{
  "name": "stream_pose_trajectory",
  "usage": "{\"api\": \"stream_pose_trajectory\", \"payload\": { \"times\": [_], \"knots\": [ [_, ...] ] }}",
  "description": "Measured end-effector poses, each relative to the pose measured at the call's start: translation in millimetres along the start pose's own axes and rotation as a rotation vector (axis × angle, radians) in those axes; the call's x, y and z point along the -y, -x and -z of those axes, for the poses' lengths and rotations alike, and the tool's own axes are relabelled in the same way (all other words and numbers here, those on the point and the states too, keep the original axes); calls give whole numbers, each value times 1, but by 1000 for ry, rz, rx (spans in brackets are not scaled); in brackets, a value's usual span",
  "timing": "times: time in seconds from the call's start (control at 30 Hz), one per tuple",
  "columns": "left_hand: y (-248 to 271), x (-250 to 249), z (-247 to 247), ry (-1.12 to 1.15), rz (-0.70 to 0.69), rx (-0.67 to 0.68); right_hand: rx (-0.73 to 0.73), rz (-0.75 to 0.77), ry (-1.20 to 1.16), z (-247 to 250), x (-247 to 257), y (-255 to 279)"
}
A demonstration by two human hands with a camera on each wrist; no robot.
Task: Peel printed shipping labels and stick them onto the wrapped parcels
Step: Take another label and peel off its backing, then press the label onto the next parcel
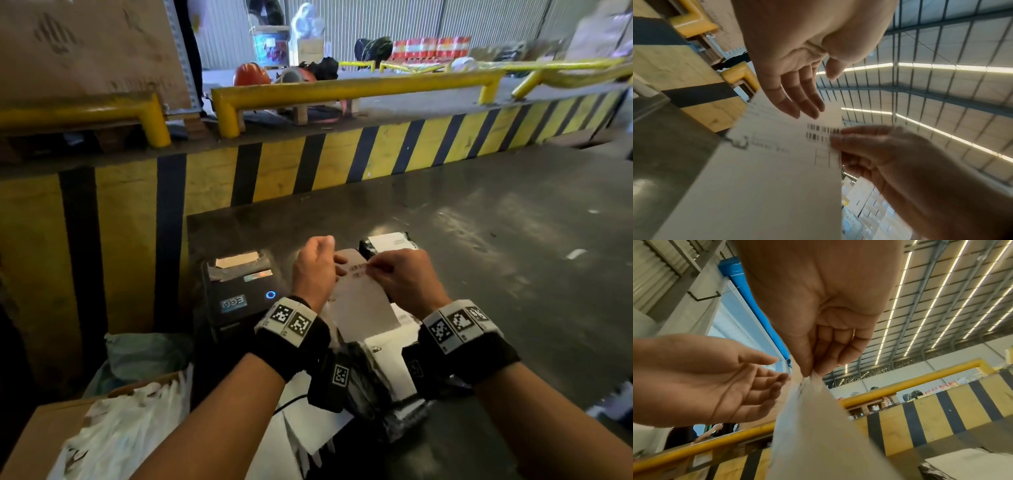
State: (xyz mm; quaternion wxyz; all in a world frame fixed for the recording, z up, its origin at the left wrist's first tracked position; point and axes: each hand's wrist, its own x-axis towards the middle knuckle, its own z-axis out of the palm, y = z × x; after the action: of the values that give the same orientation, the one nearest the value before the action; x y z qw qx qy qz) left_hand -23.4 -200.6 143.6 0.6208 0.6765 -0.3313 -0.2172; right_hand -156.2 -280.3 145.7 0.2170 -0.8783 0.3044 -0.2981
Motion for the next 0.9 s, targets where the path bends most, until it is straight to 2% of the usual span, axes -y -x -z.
{"api": "stream_pose_trajectory", "payload": {
  "times": [0.1,0.2,0.3,0.37,0.63,0.77,0.9],
  "knots": [
    [-25,1,-19,-137,7,-31,-15,-35,-99,20,-41,-17],
    [-49,3,-47,-299,68,48,-43,-103,-306,43,-85,-44],
    [-67,0,-84,-260,55,168,-44,-124,-466,62,-129,-72],
    [-82,-1,-107,-268,37,189,-30,-134,-517,71,-157,-89],
    [-130,21,-166,-362,89,130,87,-174,-414,61,-239,-144],
    [-154,42,-177,-431,158,90,168,-180,-337,39,-262,-168],
    [-181,54,-182,-484,218,110,238,-213,-303,22,-276,-196]
  ]
}}
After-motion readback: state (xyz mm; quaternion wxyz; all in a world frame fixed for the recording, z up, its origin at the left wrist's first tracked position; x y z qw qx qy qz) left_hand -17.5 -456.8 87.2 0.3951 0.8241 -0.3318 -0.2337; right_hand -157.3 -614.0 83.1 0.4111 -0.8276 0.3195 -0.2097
